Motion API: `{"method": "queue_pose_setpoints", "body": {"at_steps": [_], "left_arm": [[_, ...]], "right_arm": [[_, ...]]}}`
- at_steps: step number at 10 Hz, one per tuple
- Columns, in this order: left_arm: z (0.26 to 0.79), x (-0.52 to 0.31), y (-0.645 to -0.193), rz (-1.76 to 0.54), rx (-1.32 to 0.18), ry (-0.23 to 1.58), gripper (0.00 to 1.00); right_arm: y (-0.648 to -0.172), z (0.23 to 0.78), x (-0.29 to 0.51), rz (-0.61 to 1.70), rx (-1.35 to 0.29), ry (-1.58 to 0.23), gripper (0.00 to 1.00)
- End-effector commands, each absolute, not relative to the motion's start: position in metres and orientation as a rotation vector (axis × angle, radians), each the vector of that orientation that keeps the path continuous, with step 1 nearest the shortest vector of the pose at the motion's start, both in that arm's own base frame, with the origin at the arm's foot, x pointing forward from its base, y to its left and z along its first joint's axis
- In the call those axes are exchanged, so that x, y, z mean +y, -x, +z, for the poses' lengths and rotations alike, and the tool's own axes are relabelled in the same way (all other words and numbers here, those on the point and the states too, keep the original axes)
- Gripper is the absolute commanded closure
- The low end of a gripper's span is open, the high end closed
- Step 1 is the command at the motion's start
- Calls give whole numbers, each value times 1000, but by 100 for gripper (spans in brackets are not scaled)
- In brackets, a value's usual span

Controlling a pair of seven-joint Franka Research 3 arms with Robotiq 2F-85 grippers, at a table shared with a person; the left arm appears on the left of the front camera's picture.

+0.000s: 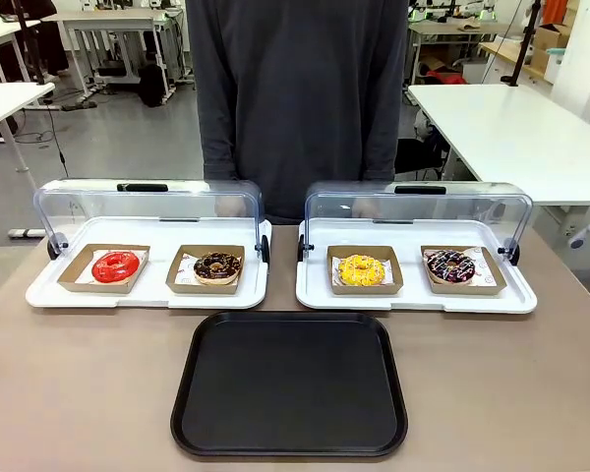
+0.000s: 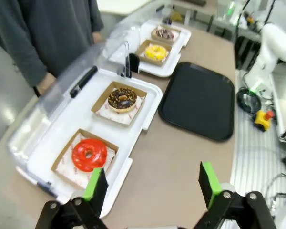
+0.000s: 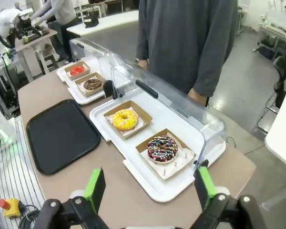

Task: Move the third donut from the left to the tray.
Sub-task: Pick up the Paper togo box containing the Donut indicated by the person and place it on the Handle tray.

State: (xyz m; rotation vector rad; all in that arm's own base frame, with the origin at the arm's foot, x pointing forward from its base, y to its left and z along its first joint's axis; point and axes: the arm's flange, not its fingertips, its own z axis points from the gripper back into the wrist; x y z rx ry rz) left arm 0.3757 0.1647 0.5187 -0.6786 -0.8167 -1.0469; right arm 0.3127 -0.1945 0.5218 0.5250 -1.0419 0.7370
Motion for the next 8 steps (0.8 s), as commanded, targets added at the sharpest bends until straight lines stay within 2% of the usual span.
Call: {"method": "queue_pose_setpoints", "body": {"at_steps": [1,6,8], "left_arm": [[518,164,-367,-1066,-895,684,0],[515,165,-364,-1030,-957,705,0],[519,164,-366,-1055,-911,693,0]], "right_arm": [[-317,522,-203,763,-1073,-555,0],[-317,528,-202,770,-1070,-565,0],[-317,524,-203,739,-1066,-573,0]]}}
